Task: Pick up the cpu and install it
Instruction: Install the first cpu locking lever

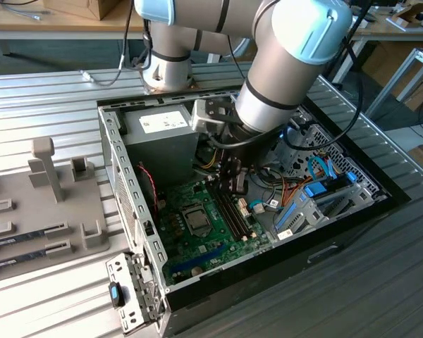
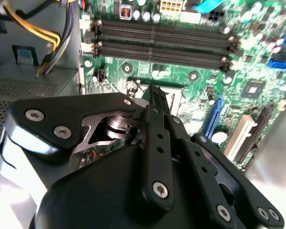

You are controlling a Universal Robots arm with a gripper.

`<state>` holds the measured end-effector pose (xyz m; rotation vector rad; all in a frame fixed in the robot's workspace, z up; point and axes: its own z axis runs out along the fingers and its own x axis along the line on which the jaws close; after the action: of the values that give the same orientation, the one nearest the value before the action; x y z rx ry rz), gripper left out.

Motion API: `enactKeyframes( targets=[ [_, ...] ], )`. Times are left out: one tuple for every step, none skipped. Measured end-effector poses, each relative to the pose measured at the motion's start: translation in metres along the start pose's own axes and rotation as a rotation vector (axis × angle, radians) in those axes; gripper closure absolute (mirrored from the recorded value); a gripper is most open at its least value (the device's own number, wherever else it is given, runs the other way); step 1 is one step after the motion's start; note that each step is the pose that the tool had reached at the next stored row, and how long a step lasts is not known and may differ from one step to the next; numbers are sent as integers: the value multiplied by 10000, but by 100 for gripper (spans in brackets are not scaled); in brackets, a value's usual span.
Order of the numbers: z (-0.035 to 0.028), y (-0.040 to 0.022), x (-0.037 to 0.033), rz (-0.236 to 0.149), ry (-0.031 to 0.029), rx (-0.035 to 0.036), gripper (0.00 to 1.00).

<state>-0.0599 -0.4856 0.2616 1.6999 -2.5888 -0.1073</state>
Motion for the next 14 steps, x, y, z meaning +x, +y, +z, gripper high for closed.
enactKeyframes(
  targets=[
    [10, 32, 4, 3, 38, 21, 89],
    [18, 57, 5, 5, 66, 42, 89],
    [25, 88, -5, 5, 72, 55, 89],
    [29, 104, -14, 6, 72, 55, 89],
    [40, 142, -3, 5, 70, 59, 89],
    [59, 181, 15, 5, 70, 60, 89],
    [76, 205, 25, 6, 71, 60, 89],
    [95, 214, 30, 5, 70, 60, 89],
    [104, 214, 30, 5, 70, 60, 89],
    [111, 213, 31, 5, 71, 60, 89],
    [120, 212, 33, 6, 71, 60, 89],
    [129, 211, 34, 6, 70, 61, 89],
    [140, 208, 37, 5, 72, 60, 89],
    [147, 207, 37, 5, 71, 60, 89]
  ],
)
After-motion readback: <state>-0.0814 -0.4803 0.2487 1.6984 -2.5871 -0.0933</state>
